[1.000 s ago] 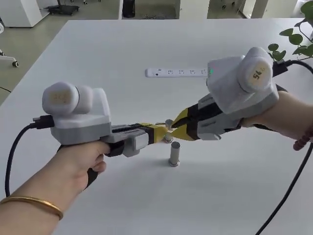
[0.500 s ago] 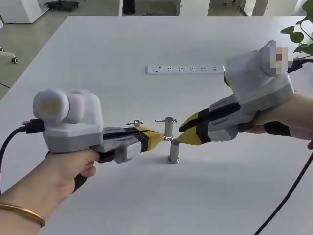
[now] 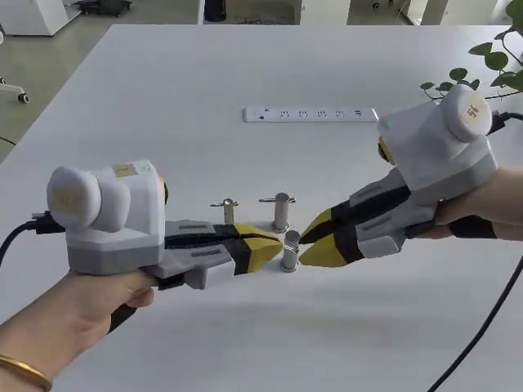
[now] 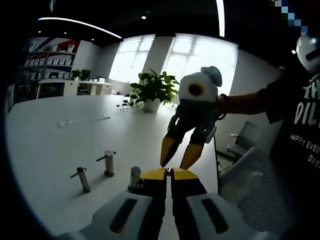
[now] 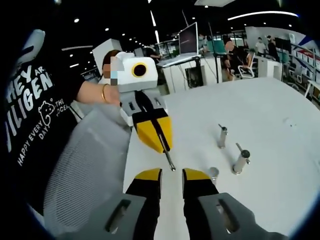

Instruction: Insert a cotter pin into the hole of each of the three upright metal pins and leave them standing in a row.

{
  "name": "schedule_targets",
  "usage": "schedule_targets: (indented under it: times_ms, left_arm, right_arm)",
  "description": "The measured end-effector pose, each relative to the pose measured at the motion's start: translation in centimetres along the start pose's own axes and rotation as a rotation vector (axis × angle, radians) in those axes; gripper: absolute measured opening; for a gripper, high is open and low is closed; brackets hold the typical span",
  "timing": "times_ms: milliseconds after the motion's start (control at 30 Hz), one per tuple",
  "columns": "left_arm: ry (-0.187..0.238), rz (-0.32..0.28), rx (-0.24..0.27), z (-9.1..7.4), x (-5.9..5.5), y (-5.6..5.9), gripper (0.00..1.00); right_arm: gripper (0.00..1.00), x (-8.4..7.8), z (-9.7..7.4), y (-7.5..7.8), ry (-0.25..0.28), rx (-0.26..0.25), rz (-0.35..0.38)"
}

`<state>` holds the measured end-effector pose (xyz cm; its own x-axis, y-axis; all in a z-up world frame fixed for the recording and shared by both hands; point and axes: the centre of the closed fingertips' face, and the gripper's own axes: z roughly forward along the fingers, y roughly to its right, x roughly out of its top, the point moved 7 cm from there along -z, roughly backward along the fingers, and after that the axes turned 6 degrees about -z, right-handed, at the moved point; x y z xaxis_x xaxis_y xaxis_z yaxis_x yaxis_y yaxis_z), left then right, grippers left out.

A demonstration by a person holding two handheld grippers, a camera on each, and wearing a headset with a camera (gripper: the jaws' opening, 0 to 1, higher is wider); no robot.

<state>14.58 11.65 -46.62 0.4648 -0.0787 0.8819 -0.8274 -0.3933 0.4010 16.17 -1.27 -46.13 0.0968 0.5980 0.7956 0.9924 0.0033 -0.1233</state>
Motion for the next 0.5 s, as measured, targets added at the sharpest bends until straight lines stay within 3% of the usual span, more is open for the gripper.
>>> schedule_targets:
  times_ms: [133, 500]
  left_arm:
    - [-0.023, 0.030, -0.018, 0.1, -0.6, 0.5, 0.00]
    - [-0.032, 0.047, -0.062, 0.0, -1.4, 1.2, 0.00]
  right_arm:
    - [0.10, -0.2, 0.3, -0.7, 0.000, 0.041, -0.005]
    - [0.06, -0.6, 1.2, -1.3, 0.003, 0.083, -0.008]
